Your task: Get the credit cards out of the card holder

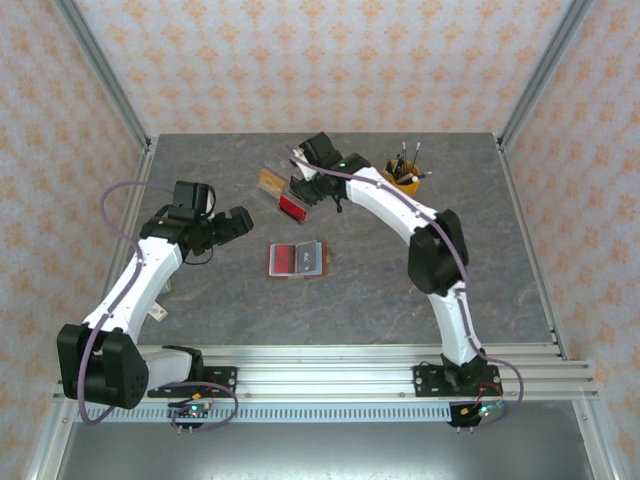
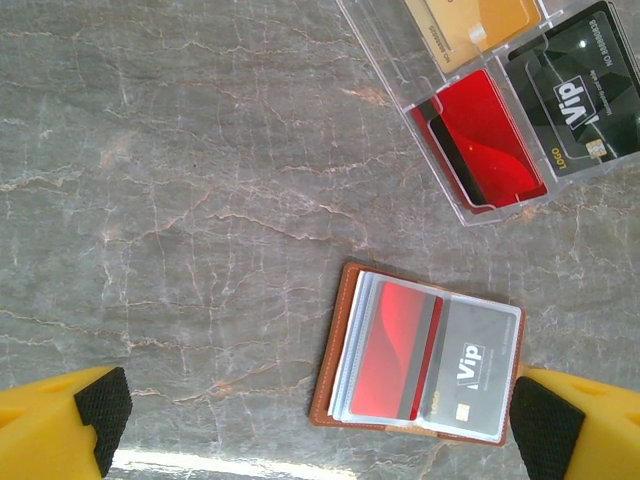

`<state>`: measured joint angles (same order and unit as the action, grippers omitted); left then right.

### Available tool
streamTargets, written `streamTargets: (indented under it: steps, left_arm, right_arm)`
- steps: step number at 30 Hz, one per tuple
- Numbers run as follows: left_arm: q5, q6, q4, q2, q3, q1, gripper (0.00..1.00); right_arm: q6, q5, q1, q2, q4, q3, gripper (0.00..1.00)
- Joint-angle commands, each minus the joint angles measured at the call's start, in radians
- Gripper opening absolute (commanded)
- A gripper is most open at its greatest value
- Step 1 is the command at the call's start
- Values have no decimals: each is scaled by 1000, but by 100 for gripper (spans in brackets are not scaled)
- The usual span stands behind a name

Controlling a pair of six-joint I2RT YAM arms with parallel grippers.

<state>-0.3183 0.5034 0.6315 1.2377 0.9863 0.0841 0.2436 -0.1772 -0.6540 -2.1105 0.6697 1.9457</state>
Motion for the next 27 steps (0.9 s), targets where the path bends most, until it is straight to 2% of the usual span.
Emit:
streamTargets:
  steps: [1,7,12,21,27]
  left_arm:
    - [-46,11,-17,18,-13,-8,100]
    - [-126,56,-62,74,-33,15,91]
    - [-138,91,-130,140,-41,90,73]
    - [-136,194,-309,308,-73,168,43]
    - [-150,210,-343,416,-43,211,26]
  right_arm:
    - [-231,-88,-3,172,-79,-147,34]
    - [-608,-287,-8,302,-271,-460,41]
    - [-850,-389,-33,283,-451,-622,39]
    - [-1039,-438,-72,154,-603,-665,26]
    - [-1034,-433,-72,59,-580,-603,21]
